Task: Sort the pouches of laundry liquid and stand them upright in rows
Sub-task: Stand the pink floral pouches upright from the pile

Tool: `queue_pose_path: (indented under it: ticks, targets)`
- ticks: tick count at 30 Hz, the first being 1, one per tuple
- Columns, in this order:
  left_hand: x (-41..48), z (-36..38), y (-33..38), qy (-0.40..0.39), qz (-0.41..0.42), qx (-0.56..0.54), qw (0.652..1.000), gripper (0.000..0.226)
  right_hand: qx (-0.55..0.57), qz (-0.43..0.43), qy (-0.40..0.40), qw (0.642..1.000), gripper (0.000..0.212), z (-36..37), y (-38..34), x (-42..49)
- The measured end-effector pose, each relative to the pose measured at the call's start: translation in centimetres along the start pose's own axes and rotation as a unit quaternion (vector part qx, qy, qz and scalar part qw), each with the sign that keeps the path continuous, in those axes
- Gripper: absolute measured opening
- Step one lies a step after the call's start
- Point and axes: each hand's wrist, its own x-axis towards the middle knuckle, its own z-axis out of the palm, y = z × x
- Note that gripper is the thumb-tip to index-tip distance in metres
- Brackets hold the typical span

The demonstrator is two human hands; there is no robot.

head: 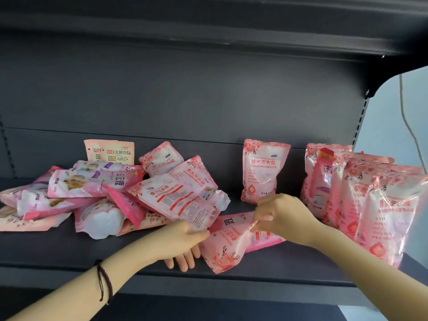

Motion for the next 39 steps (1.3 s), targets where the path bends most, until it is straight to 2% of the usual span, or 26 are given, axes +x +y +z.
queue_pose_path:
  ticks: [4,7,10,15,17,19,22,25,27,29,31,33,35,37,39]
  targets:
    - [0.5,0.6,2.6,-0.053,-0.026,-0.123,0.991,0.067,0.047,0.051,0.088,0.994,0.008,-1.2,1.5,-0.2]
    - [0.6,0.9,5.0,-0.033,-0.006,-0.239,0.97,0.062,0.07,0.092,0.183,0.976,0.007,-2.1,2.9,-0.6]
    - [0.9,0.7,8.1,-0.011,0.021,-0.366,0.93,0.051,0.097,0.132,0.294,0.942,0.006,-2.9,3.9,-1.2]
    - [3.2,-0.7,12.6,-0.007,0.021,-0.554,0.832,0.045,-0.023,0.072,0.436,0.897,0.007,-1.5,3.1,-1.4]
    - [4.2,-1.1,13.4,0.011,0.023,-0.563,0.826,0.031,-0.066,0.053,0.467,0.88,0.006,-0.3,2.8,-1.3]
    - [5.2,-1.1,13.8,0.033,0.028,-0.54,0.841,0.013,-0.101,0.035,0.484,0.869,0.01,0.7,2.7,-1.2]
    - [6.5,-1.5,14.4,0.066,0.06,-0.498,0.863,0.016,-0.124,0.014,0.478,0.87,0.012,1.4,2.7,-0.9]
    - [7.5,-2.1,15.0,0.099,0.117,-0.451,0.879,0.031,-0.093,0.027,0.434,0.896,0.012,1.8,2.0,-0.7]
    - [7.9,-2.1,15.2,0.102,0.158,-0.42,0.888,0.031,-0.033,0.048,0.387,0.92,0.017,2.1,1.6,-0.6]
    - [8.1,-2.0,15.5,0.103,0.191,-0.403,0.889,0.028,0.105,0.065,0.347,0.93,0.024,1.5,1.7,-0.4]
    - [8.4,-1.7,15.6,0.101,0.211,-0.399,0.886,0.024,0.228,0.068,0.352,0.905,0.025,0.7,2.5,-0.2]
    - [8.6,-1.4,15.6,0.099,0.225,-0.401,0.882,0.02,0.254,0.102,0.384,0.882,0.029,0.1,3.8,0.2]
    - [8.8,-1.0,15.3,0.103,0.23,-0.413,0.875,0.017,0.288,0.163,0.387,0.861,0.044,-0.2,4.8,0.4]
    - [8.9,-0.7,14.7,0.109,0.228,-0.435,0.864,0.017,0.399,0.209,0.34,0.826,0.053,-0.1,5.3,0.4]
    - [9.1,-0.3,14.2,0.109,0.221,-0.466,0.85,0.023,0.541,0.232,0.257,0.767,0.044,0.1,5.4,0.3]
